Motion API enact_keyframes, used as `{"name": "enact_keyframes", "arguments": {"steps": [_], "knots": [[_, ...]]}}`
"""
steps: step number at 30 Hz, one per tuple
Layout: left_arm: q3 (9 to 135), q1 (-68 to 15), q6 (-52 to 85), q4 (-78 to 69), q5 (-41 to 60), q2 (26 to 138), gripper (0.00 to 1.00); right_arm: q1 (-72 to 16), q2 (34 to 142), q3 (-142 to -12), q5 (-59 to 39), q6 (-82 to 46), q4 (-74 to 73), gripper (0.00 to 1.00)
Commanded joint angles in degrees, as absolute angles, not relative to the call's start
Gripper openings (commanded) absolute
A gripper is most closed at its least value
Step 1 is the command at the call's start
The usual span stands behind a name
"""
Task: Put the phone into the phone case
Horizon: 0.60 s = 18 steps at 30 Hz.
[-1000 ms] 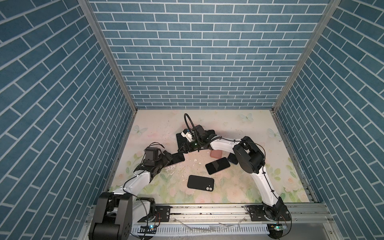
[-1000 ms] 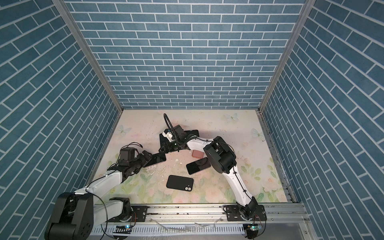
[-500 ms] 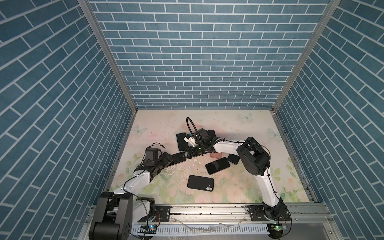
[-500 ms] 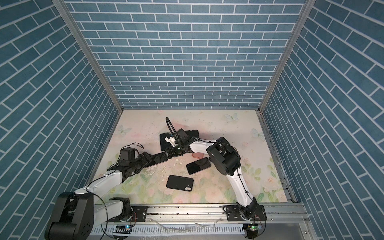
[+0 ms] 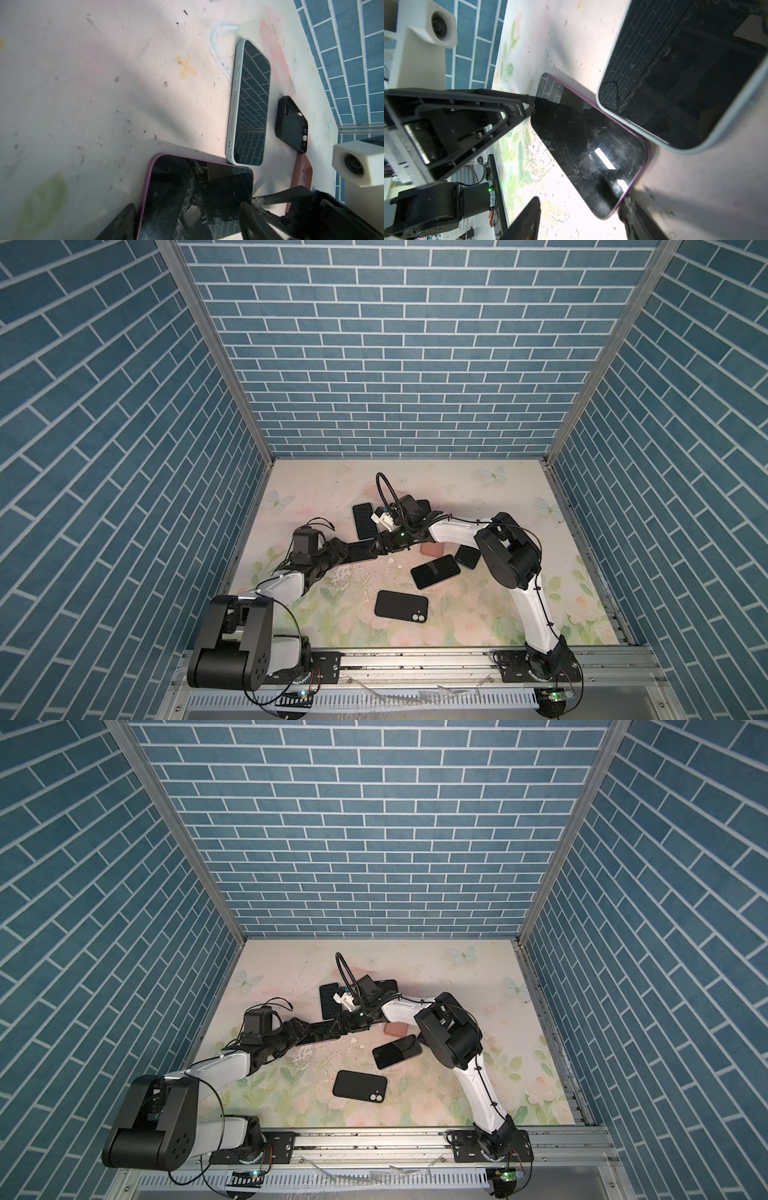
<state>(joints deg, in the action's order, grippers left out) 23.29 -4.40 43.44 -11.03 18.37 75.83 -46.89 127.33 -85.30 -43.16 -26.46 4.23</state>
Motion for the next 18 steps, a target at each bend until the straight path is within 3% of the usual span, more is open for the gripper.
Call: {"name": "enact_keyframes", "arguments": {"steps": [1,7,18], "knots": [[22.2,-5.4,43.7,-10.3,24.0,79.3,0.76,-47.0,126.4,-82.1,-51.0,-30.4,-4.9,0.63],[22.0,-6.8,44.2,-12.1,24.0,79.5,0.74,-44.6,123.1,-74.6,-56.4,-43.1,-26.3,0.62],[22.1,-7.2,44.9,-17.1,28.0,74.2,0.70,-44.3,122.0,-74.5,-52.8,-37.3,-16.9,0.61]]}}
